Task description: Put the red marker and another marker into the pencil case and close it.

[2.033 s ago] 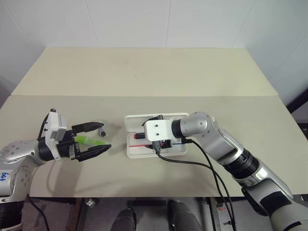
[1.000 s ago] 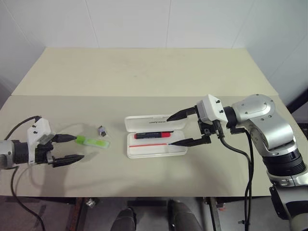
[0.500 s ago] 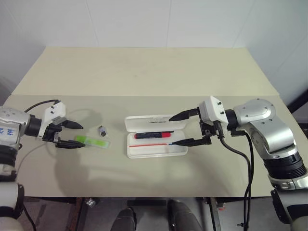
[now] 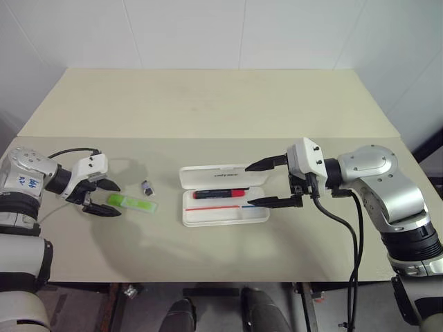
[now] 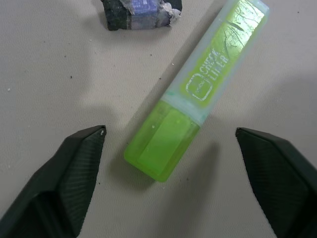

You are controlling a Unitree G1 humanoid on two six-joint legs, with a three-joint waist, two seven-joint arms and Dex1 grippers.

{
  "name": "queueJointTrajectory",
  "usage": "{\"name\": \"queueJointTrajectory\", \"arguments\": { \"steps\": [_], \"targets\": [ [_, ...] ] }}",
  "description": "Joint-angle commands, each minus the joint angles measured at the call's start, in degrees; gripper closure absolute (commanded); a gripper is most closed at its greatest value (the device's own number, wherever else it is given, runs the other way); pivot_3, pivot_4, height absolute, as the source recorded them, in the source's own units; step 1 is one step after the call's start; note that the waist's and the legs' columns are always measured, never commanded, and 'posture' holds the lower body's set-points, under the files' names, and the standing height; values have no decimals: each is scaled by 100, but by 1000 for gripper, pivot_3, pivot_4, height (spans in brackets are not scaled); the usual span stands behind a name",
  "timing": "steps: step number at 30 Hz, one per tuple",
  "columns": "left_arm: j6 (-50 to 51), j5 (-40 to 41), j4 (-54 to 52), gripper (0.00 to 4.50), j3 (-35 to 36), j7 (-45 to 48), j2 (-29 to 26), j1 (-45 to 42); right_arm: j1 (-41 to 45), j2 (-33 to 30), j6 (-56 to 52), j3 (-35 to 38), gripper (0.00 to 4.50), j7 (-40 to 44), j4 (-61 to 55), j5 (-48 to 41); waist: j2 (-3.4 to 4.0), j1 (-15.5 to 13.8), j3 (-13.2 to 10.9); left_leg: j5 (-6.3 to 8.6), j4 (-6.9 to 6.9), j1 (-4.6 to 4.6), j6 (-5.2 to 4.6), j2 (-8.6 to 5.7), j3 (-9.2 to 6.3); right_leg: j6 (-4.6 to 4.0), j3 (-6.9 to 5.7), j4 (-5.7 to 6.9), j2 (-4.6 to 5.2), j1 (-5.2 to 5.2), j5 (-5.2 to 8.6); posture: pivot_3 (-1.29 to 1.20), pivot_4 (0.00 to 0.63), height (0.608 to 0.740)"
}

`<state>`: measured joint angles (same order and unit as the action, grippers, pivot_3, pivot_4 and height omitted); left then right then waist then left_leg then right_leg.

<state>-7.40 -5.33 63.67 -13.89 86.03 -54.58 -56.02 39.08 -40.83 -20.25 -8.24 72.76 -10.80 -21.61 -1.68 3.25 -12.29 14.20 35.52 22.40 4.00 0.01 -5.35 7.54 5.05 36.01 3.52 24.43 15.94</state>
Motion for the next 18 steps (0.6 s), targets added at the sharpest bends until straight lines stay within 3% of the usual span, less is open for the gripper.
{"name": "queueJointTrajectory", "arguments": {
  "steps": [1, 8, 18],
  "targets": [
    [-103, -133, 103, 1242, -3, 380, -13, 9, 11, 2, 131, 126, 0, -58, -96, -29, 0, -1, 0, 0, 1, 0, 0, 0, 0, 0, 0, 0, 0, 0, 0, 0, 150, 740],
    [-410, -280, 122, 3416, 22, 150, -60, 78, 91, 86, 258, 92, 0, -71, 31, -3, 0, 2, 0, 1, 1, 1, -1, 0, 1, 1, 1, -2, 1, 0, 0, 0, 150, 740],
    [-363, 112, -307, 3421, 604, 26, -181, 107, -97, 12, 447, 383, 0, -52, 77, -220, 0, -9, 0, 1, 5, 4, -1, 0, -1, 1, -1, 0, 1, 0, 0, 0, 150, 740]
  ]
}}
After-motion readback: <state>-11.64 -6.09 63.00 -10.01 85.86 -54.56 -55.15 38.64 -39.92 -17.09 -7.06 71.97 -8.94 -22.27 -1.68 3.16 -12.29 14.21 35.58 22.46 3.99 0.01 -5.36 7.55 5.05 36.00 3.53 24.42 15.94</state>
